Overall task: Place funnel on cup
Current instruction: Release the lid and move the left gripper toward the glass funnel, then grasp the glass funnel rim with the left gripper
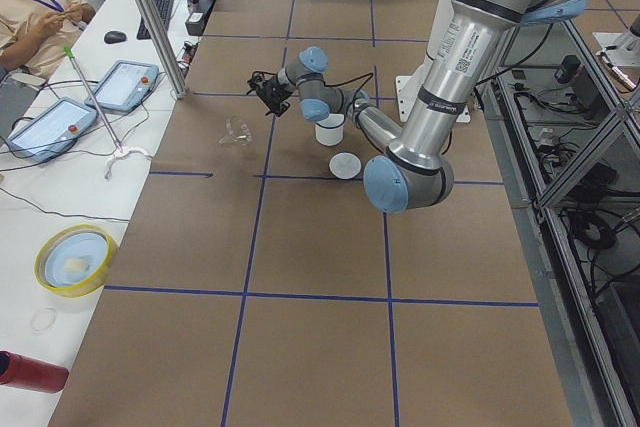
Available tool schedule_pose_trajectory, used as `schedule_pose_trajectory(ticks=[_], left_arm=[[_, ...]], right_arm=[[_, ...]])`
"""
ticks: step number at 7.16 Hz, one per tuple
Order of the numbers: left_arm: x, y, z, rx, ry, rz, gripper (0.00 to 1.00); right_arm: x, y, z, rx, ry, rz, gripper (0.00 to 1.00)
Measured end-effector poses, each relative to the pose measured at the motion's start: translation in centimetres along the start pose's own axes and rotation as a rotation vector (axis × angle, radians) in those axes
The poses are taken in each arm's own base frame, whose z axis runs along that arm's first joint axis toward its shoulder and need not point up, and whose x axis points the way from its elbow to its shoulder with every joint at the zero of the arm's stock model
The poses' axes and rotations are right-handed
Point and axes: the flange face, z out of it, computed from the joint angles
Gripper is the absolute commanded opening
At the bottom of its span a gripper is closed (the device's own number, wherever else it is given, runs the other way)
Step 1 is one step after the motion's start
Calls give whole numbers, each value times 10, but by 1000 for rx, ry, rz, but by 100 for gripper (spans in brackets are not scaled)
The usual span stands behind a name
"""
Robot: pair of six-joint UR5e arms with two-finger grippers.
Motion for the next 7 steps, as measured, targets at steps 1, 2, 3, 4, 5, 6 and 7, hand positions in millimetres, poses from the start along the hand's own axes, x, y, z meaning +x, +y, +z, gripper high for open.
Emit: schedule_pose_trajectory(ticks=[1,2,3,4,5,6,7], left_arm=[[-1,2,20,28,-6,-51,100],[-3,2,35,50,-14,-84,100],[-2,-1,46,76,-11,-106,100],[8,-11,51,107,12,-128,100],[21,-26,53,133,34,-147,100],[27,-37,56,152,43,-157,100],[30,-39,63,164,41,-159,100]], right_arm=[[0,0,0,0,0,0,100],[0,0,0,1,0,0,100],[0,0,0,0,0,0,100],[0,0,0,0,0,0,100],[0,0,0,0,0,0,100],[0,0,0,0,0,0,100],[0,0,0,0,0,0,100]])
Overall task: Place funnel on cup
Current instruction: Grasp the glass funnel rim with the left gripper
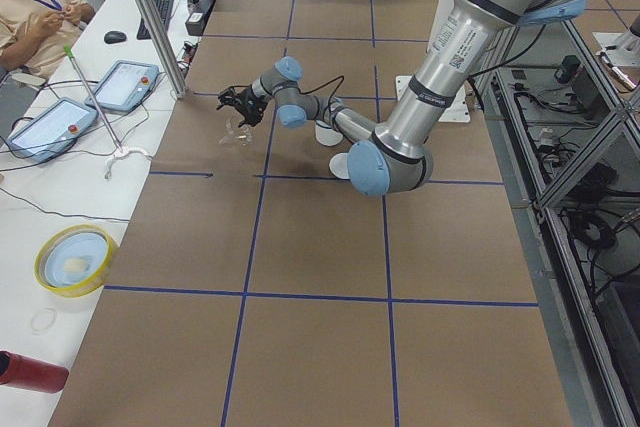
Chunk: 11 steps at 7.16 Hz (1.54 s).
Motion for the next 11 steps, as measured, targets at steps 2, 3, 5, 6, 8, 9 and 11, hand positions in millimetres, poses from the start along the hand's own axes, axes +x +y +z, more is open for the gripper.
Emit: schedule_pose_trajectory(ticks=[2,3,5,6,8,9,11], left_arm=[[0,8,13,-6,2,2,69],[-1,10,15,-12,4,4,40],[-4,12,16,-15,2,9,12],[-7,12,17,-13,-1,11,0],[-12,12,18,-15,-7,15,0],[-13,12,16,-19,-7,15,0],[11,25,-14,-83,27,13,0]], right_arm=[[0,0,0,0,0,0,100],[0,0,0,0,0,0,100],[0,0,0,0,0,0,100],[0,0,0,0,0,0,100],[0,0,0,0,0,0,100],[0,0,0,-1,0,1,100],[0,0,0,0,0,0,100]])
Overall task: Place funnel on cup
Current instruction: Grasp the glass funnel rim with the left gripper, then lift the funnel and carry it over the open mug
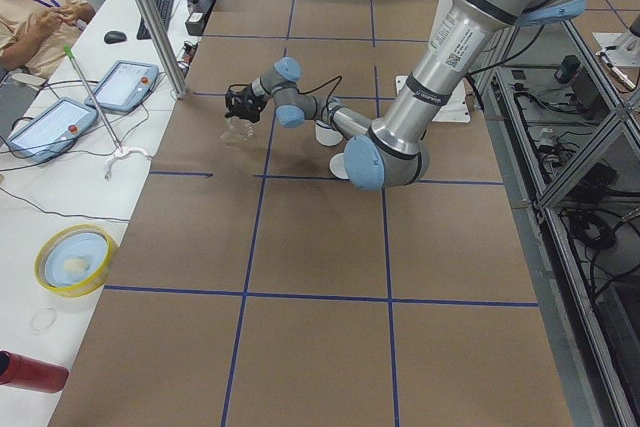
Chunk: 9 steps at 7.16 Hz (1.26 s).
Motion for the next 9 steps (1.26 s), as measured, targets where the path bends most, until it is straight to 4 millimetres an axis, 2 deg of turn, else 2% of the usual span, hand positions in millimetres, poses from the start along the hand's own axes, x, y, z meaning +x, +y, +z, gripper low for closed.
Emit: schedule_pose_trajectory(ticks=[1,3,4,6,7,9], left_arm=[[20,11,-22,-53,14,3,0],[56,31,-82,-181,9,52,0],[70,45,-118,-217,-26,136,0],[83,65,-184,-269,-168,339,0],[89,76,-205,-281,-246,445,0],[97,96,-229,-302,-430,672,0]], right_arm=[[0,0,0,0,0,0,100],[0,0,0,0,0,0,100],[0,0,0,0,0,0,100],[0,0,0,0,0,0,100],[0,0,0,0,0,0,100],[0,0,0,0,0,0,100]])
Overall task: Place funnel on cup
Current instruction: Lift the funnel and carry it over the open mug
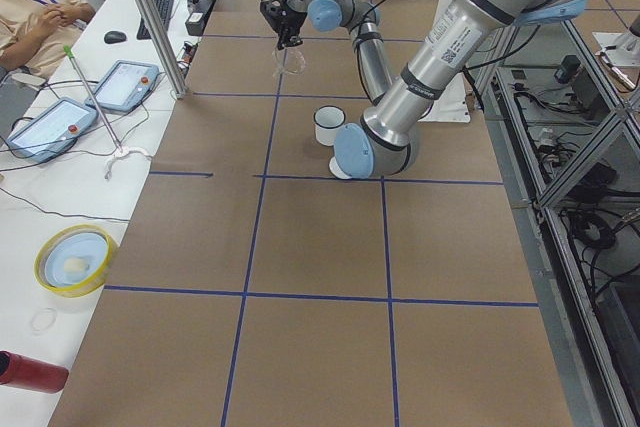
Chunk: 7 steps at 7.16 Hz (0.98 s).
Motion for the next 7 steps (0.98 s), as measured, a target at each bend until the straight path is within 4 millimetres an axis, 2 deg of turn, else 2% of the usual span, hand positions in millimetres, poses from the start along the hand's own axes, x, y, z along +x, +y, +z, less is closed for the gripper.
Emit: schedule_pose_trajectory(ticks=[2,4,6,7], left_arm=[[-6,10,6,-96,-186,214,0],[-25,23,24,-217,-293,405,0],[-58,58,68,-303,-345,499,0],[-71,63,87,-319,-357,513,0]], right_arm=[[0,0,0,0,0,0,100],[0,0,0,0,0,0,100],[0,0,0,0,0,0,100],[0,0,0,0,0,0,100]])
